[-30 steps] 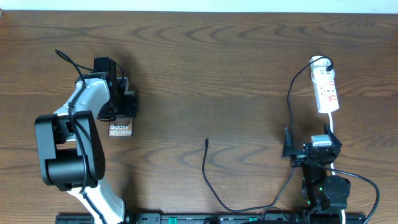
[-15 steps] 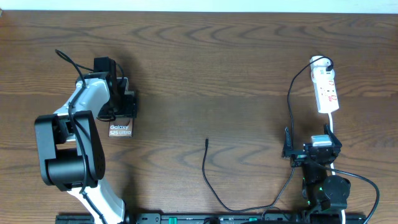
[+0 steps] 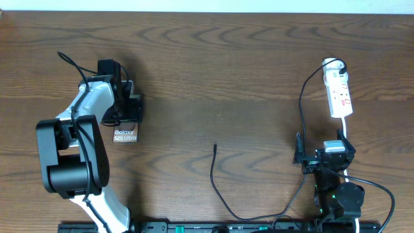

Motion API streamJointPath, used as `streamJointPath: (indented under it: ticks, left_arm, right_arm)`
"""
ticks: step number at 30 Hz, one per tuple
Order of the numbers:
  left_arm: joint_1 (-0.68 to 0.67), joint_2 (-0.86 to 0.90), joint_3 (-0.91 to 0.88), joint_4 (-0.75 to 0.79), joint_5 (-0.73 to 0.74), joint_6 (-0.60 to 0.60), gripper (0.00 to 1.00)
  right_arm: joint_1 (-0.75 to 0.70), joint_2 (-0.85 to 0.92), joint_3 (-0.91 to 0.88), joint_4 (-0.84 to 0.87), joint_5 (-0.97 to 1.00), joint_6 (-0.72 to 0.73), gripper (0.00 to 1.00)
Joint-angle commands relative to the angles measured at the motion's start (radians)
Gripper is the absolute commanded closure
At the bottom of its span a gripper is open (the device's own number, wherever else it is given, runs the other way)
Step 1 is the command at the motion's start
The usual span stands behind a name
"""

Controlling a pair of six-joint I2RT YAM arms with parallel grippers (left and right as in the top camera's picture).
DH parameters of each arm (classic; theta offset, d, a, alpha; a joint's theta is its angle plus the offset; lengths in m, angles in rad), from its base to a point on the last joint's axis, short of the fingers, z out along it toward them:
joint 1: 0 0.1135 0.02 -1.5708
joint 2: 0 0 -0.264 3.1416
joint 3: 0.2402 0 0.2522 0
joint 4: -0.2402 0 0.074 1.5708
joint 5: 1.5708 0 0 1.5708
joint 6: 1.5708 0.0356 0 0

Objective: Plug charger to phone and switch on socket
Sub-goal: 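Close the left gripper on the phone box sides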

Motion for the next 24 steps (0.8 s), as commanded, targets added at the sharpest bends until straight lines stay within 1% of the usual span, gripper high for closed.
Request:
streamJointPath:
  ticks: [1,24]
  left_arm:
    - [-0.006,0.073,-0.06,-0.02,0.097,-0.002,0.92]
    - [-0.006,0.026,-0.042,-0.029,0.119,-0.003,0.93]
  right_arm:
    - [0.005,-0.003,-0.001,-0.004,0.005,-0.011,0.01]
    - [0.005,-0.003,-0.001,-0.004,0.005,-0.011,0.01]
